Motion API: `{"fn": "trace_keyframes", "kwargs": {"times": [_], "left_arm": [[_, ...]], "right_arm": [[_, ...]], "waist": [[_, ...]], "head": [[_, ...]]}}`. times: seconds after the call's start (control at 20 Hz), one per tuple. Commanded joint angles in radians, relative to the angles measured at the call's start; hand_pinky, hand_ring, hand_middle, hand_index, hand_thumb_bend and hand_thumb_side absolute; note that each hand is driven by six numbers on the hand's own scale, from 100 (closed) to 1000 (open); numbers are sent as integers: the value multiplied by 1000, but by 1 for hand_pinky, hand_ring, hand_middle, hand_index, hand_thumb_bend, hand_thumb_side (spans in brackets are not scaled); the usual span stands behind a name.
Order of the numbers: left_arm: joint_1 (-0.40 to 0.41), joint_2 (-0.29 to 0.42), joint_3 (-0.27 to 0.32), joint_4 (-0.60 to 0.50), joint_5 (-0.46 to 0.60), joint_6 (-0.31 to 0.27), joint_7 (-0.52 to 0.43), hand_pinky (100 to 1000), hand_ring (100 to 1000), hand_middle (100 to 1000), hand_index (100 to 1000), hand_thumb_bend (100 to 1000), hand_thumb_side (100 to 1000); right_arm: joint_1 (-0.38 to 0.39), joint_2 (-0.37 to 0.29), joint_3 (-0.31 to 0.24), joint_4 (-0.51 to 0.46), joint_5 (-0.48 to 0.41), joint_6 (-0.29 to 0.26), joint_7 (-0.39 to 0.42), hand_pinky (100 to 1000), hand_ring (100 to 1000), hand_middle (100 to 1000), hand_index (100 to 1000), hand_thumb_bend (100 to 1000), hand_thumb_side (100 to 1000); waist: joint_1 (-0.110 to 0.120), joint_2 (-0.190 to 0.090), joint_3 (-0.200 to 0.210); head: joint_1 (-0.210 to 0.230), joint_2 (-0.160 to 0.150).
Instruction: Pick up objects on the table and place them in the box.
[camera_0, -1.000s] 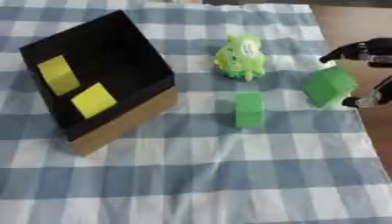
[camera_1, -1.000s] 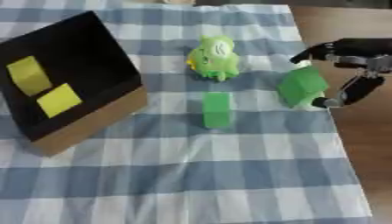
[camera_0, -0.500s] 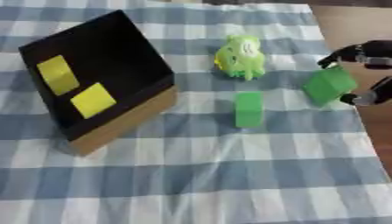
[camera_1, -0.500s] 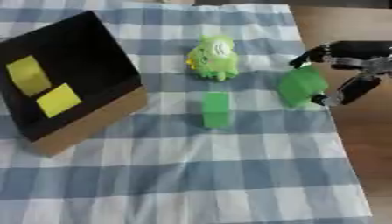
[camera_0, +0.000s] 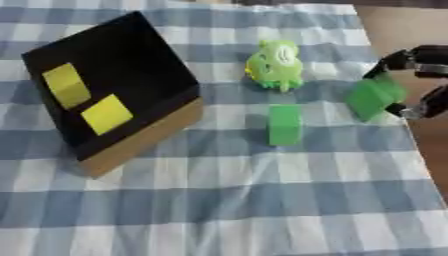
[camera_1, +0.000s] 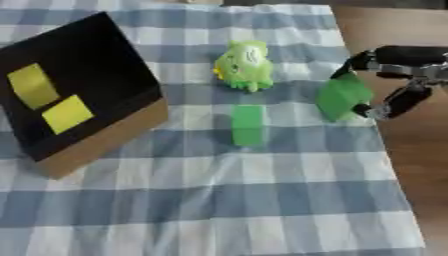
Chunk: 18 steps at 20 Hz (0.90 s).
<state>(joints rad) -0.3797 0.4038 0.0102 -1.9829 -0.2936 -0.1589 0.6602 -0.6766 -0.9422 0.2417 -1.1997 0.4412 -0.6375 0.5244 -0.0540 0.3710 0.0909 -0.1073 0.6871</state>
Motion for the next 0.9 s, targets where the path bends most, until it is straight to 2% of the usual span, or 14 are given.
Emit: {"fn": "trace_keyframes", "kwargs": {"times": [0.05,0.3,0.55,0.75,0.9], "left_arm": [[-12,15,2,-17,0,0,-2,746,924,782,814,571,643],[-14,14,3,-17,-1,-1,-1,746,924,781,814,571,642],[-13,15,5,-17,-3,-1,1,746,924,781,814,571,641],[-12,17,4,-17,-3,-1,0,747,923,781,814,571,640],[-14,17,2,-17,-4,-3,-1,747,921,780,814,572,638]], "right_arm": [[-9,-36,-11,-19,-17,-58,47,856,775,433,606,226,100],[-13,-43,-22,-42,-45,-45,25,848,757,403,576,233,100],[-29,-66,-40,-112,-71,-29,-7,840,748,391,562,294,106],[-69,-78,-42,-185,-86,-9,-28,836,743,387,557,324,124],[-130,-64,-24,-215,-104,1,-21,834,742,385,550,335,129]], "waist": [[-3,-21,-2],[-6,-25,-3],[-10,-28,-5],[-14,-33,-7],[-19,-40,-5]], "head": [[1,5],[3,6],[4,7],[1,11],[-5,12]]}}
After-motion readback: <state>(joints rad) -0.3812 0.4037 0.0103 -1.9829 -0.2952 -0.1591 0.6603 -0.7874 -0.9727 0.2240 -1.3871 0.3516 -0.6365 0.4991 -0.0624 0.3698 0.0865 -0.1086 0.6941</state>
